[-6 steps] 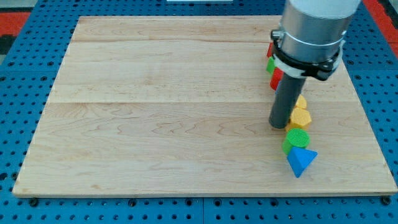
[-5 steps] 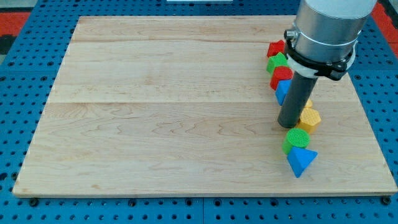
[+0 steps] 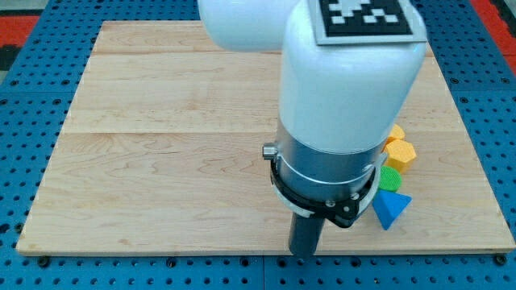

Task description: Slide the yellow hexagon left a bit

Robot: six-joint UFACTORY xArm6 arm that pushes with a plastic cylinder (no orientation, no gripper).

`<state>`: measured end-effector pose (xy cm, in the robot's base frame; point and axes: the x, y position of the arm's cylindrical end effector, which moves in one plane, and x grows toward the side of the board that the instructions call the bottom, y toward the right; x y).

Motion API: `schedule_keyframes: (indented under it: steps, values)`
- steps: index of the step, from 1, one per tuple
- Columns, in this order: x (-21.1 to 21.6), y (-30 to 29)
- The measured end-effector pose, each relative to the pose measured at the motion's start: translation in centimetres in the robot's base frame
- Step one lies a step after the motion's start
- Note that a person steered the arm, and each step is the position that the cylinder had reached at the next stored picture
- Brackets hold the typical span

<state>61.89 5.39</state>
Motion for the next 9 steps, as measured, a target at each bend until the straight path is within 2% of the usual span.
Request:
schedule_keyframes:
  steps: [1, 2, 3, 4, 5, 6, 9]
  values:
    - [0.0, 4.5]
    - [-0.1, 11.5]
    - [-1.7, 23.8]
    - [-8.4, 28.8]
    - [-13.2, 24.4]
    - [-13.4, 19.9]
    - [-13.2, 14.7]
